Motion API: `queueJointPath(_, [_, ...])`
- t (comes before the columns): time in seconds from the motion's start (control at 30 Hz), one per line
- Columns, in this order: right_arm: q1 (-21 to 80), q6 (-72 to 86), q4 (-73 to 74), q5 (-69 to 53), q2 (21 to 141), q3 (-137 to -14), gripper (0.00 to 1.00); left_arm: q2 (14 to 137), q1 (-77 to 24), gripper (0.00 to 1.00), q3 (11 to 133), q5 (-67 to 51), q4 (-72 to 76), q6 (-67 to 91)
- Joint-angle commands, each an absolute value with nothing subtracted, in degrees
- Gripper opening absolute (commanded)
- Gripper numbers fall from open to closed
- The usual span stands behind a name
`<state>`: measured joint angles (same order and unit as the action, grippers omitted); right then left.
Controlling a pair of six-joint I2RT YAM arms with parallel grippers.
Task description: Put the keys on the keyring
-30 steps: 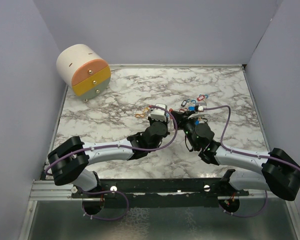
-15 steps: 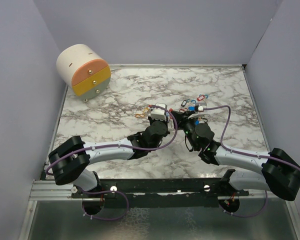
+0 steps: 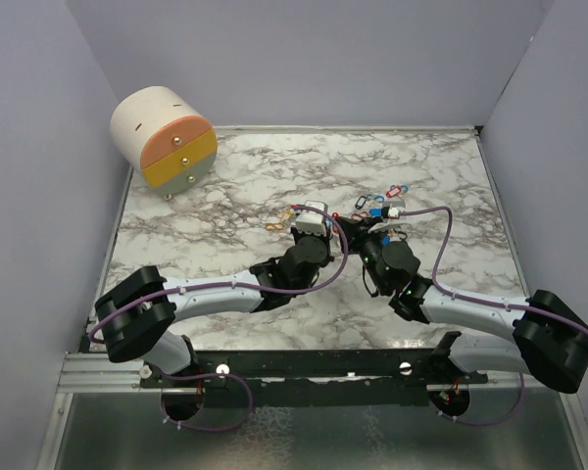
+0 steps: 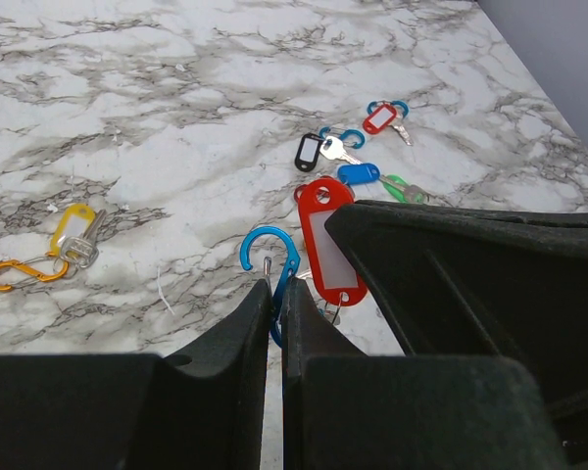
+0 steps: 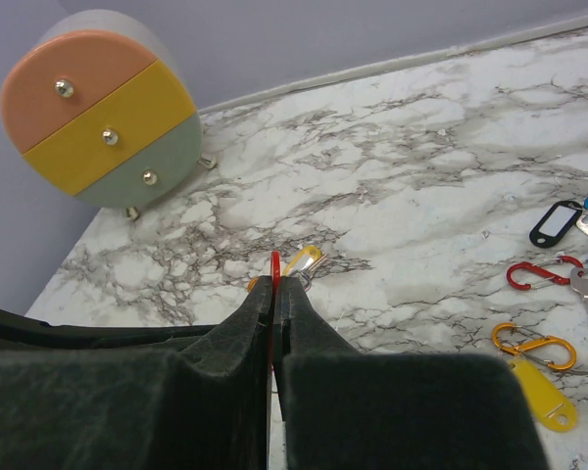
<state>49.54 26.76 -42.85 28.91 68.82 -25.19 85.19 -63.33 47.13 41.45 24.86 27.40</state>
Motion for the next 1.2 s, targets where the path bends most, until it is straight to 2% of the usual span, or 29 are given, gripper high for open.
queueJointPath(0.0, [49.7, 27.0, -42.9, 30.3, 67.4, -24.5, 0.01, 82.9, -63.1, 0.0, 46.3, 41.0, 26.4, 28.1])
queueJointPath(1.17, [49.7, 27.7, -43.2, 32.0, 68.7, -25.5, 0.01, 83.5, -63.1, 0.0, 46.0, 38.8, 26.4, 28.8])
